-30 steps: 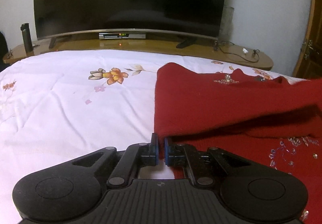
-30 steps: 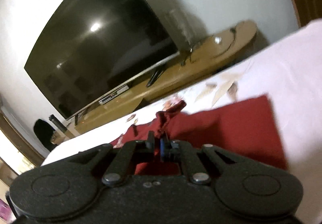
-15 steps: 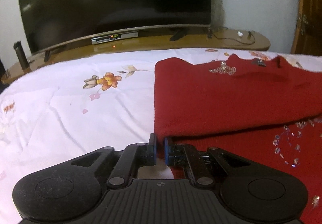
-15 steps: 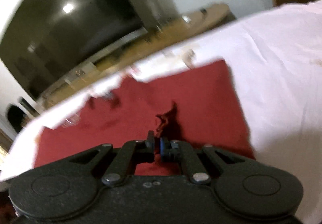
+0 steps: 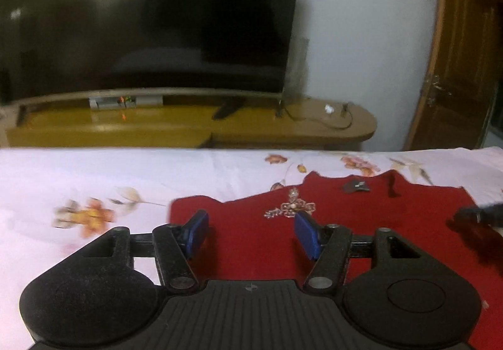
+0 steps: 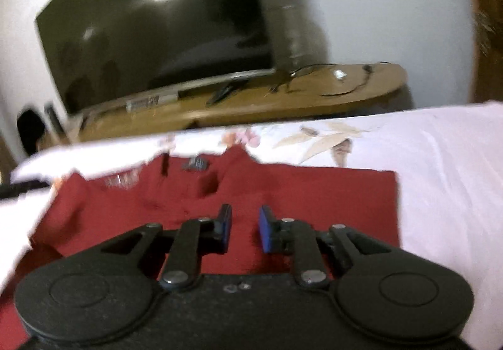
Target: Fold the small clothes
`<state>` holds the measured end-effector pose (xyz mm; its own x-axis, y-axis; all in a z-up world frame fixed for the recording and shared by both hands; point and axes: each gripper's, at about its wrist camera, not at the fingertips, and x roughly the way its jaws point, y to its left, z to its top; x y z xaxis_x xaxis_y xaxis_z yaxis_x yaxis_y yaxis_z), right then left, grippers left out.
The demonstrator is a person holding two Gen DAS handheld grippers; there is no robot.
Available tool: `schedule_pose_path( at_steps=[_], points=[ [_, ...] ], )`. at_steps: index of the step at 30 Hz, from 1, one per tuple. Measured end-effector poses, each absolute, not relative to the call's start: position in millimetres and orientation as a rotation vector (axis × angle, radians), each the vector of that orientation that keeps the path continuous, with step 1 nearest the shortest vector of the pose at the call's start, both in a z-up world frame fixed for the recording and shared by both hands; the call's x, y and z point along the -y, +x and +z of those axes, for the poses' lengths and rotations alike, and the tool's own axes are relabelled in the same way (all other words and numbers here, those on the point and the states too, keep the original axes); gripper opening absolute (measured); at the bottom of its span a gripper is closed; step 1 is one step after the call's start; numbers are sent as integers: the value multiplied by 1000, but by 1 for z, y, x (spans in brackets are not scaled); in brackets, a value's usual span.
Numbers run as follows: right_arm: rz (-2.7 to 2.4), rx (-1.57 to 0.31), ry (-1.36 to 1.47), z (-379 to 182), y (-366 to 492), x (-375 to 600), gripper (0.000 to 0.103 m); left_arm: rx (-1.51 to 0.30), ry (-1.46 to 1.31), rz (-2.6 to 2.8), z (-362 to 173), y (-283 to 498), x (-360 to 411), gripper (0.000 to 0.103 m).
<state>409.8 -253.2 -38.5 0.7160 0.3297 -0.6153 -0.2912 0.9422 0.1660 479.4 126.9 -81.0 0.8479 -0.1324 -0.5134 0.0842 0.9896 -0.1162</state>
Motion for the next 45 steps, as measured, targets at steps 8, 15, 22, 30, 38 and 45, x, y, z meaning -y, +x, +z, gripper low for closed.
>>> schedule_pose_path(
  at_steps=[8, 15, 22, 30, 38, 45],
  points=[
    [303, -716, 9, -46, 413, 267, 26, -571, -162, -79, -98, 493, -144, 61],
    [339, -733, -64, -70, 426, 252, 23, -659, -21, -34, -110, 509, -126, 65],
    [390, -633, 61, -30, 378, 296, 57, -588, -6, -53, -84, 403, -127, 95],
    [388, -724, 121, -39, 308, 329, 43, -726, 58, 86, -100, 307, -99, 95],
    [322, -789, 106, -29, 291, 321, 44, -740, 101, 126, -93, 286, -85, 95],
    [265, -805, 140, -26, 245, 331, 45, -720, 129, 87, -90, 251, -84, 95]
  ],
)
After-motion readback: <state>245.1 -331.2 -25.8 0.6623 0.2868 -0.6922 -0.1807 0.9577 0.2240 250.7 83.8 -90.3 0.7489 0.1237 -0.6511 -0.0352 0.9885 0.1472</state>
